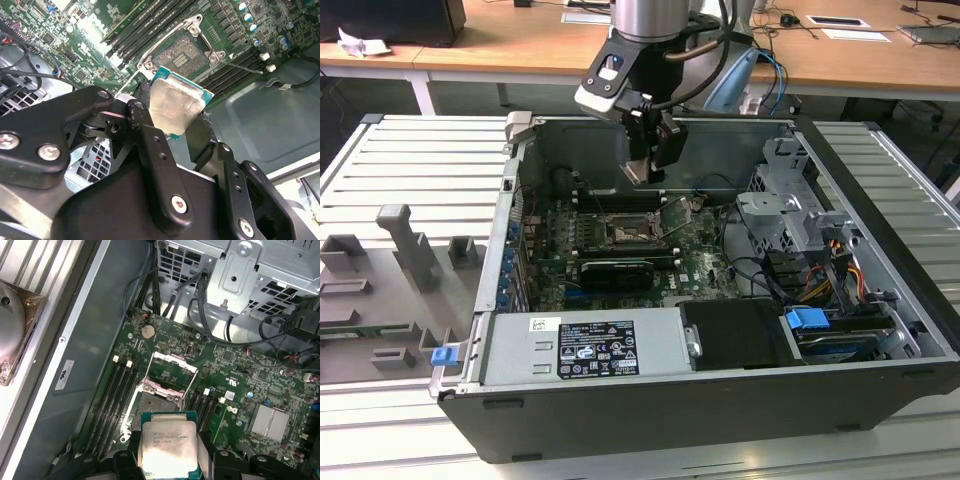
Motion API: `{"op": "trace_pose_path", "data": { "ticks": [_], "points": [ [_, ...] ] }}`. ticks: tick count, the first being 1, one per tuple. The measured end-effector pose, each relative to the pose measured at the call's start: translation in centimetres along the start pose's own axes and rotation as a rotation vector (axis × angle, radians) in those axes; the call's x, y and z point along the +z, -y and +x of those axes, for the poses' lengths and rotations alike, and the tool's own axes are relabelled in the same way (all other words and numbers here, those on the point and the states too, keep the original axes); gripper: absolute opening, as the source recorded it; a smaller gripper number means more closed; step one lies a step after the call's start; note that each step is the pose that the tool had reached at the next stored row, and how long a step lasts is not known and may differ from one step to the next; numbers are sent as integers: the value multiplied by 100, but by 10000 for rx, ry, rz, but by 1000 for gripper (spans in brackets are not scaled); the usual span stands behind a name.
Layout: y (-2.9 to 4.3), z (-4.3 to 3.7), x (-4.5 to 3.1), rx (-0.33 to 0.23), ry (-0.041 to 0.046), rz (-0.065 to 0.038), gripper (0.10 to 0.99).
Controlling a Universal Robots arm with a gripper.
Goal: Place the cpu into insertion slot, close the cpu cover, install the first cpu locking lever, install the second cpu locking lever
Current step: 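Place the cpu into insertion slot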
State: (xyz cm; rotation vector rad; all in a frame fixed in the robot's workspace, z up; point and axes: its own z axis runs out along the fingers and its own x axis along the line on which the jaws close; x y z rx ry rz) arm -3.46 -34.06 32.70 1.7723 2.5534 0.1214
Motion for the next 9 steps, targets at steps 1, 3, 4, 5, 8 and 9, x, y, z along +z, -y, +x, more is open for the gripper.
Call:
{"op": "trace_pose_path", "data": {
  "ticks": [1, 3, 4, 5, 8, 9],
  "points": [
    [1, 0, 9, 3, -7, 20, 525],
    [2, 0, 18, 13, -15, 46, 525],
    [2, 0, 23, 18, -17, 52, 525],
    [3, -1, 28, 26, -19, 56, 525],
    [3, -1, 42, 152, -9, 58, 525],
    [3, -1, 46, 224, 0, 58, 525]
  ]
}}
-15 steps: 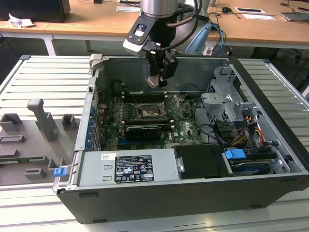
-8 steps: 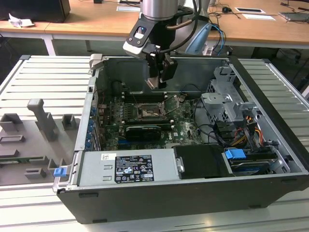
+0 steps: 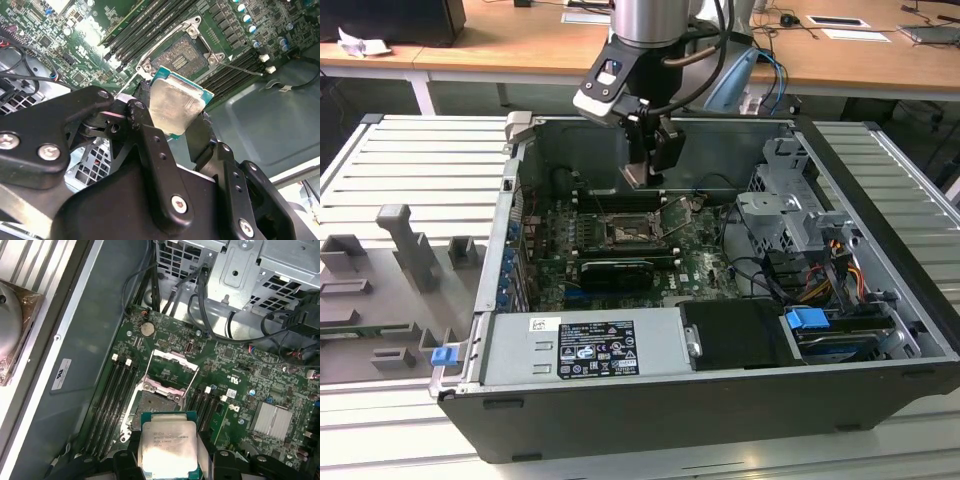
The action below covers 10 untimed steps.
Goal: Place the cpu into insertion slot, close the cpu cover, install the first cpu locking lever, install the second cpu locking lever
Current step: 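Place the cpu into insertion slot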
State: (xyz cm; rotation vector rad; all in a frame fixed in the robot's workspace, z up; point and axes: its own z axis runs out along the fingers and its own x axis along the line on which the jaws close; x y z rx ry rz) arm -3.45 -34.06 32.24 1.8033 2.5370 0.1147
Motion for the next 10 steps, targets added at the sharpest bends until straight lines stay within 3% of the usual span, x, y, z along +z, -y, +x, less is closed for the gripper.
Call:
{"op": "trace_pose_path", "data": {
  "ticks": [10],
  "points": [
    [6, -1, 71, 1654, 145, -19, 525]
  ]
}}
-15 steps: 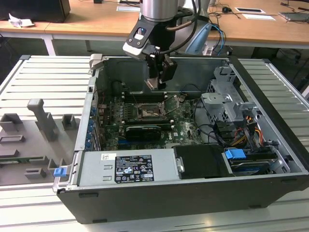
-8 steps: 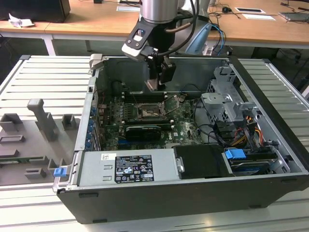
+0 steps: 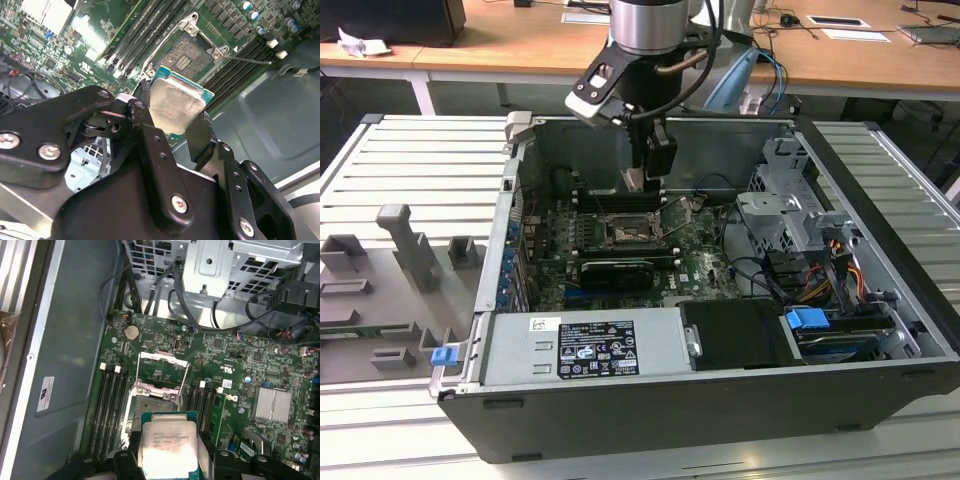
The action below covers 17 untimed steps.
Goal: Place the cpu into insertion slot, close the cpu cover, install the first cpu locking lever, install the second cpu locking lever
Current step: 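Place the cpu into insertion slot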
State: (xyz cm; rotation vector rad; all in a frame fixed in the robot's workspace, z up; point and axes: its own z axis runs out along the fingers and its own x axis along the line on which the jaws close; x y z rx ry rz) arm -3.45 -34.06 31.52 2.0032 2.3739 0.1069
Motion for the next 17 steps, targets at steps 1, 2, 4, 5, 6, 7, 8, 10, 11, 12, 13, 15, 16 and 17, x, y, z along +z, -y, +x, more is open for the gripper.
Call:
{"op": "trace_pose_path", "data": {
  "ticks": [1, 2, 4, 5, 6, 7, 8, 10, 11, 12, 13, 15, 16, 17],
  "points": [
    [0, 0, 5, 136, 10, -3, 525],
    [1, 0, 9, 229, 17, -4, 525],
    [2, -1, 26, 354, 26, -7, 525],
    [3, -1, 40, 362, 27, -6, 525],
    [4, -1, 52, 366, 27, -6, 525],
    [5, -1, 62, 367, 27, -6, 525],
    [5, -1, 68, 366, 27, -6, 525],
    [6, -1, 81, 366, 27, -7, 525],
    [7, -2, 86, 366, 27, -7, 525],
    [7, -2, 95, 374, 28, -7, 525],
    [8, 0, 107, 509, 48, -7, 525],
    [9, -1, 133, 1128, 94, -20, 525],
    [11, -2, 156, 1378, 112, -23, 525],
    [12, -2, 170, 1439, 117, -24, 525]
  ]
}}
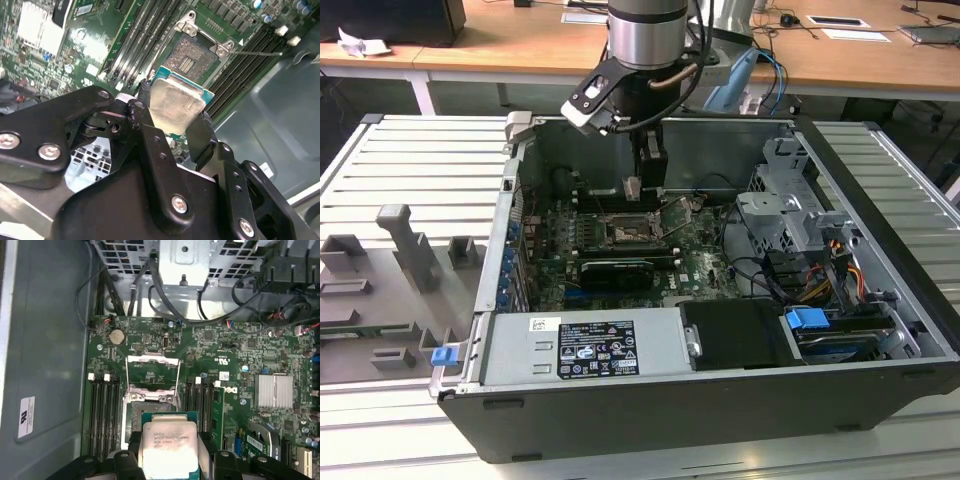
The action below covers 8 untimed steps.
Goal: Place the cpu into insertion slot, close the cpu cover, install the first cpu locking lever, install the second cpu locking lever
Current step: 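Place the cpu into insertion slot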
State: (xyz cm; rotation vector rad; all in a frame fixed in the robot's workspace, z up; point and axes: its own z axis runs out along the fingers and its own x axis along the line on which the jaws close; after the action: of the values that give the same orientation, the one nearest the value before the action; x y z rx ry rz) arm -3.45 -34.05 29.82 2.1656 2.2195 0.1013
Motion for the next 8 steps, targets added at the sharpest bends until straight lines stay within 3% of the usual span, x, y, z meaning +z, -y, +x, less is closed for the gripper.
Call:
{"op": "trace_pose_path", "data": {
  "ticks": [8],
  "points": [
    [5, -1, 63, 44, 3, -2, 525]
  ]
}}
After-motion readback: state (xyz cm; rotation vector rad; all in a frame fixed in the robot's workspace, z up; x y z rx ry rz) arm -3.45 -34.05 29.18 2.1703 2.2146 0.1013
